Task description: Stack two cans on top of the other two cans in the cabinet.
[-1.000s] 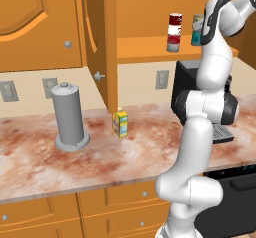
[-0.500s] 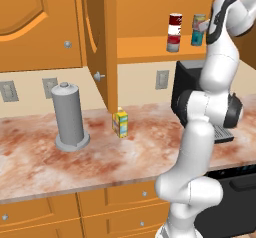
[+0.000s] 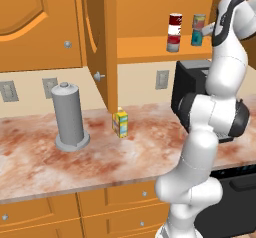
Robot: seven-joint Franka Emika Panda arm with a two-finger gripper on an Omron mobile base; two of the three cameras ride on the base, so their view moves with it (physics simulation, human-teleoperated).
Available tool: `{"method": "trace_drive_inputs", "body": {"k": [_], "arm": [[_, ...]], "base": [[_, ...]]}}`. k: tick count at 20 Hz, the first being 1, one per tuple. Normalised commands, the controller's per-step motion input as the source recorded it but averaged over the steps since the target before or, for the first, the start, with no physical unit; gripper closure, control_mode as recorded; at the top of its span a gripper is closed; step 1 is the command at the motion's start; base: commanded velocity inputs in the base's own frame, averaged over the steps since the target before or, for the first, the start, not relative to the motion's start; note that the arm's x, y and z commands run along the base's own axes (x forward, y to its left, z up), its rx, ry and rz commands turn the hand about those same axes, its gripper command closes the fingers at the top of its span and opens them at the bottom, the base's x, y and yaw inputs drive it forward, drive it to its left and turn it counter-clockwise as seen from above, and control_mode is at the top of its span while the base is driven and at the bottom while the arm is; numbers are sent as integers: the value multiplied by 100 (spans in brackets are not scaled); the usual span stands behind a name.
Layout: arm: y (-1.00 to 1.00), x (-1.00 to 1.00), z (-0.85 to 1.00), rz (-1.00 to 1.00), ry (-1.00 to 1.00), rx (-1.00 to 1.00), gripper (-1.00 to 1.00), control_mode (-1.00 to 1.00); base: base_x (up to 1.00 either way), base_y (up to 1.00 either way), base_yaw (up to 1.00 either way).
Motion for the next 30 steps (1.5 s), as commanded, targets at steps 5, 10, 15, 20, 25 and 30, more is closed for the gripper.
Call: {"method": "trace_drive_inputs", "body": {"k": [5, 10, 15, 20, 25, 30], "arm": [[38, -58, -29, -12, -5, 0, -100, -100], [41, -66, -32, -15, -9, -1, -100, -100], [38, -68, -29, -20, -2, -1, -100, -100], [33, -68, -15, -23, 6, 0, -100, -100], [29, -72, -15, -19, 9, 0, -100, -100], [22, -71, -17, -17, 9, 0, -100, -100]], "base": [[0, 0, 0], [0, 0, 0], [0, 0, 0], [0, 0, 0], [0, 0, 0], [0, 0, 0]]}}
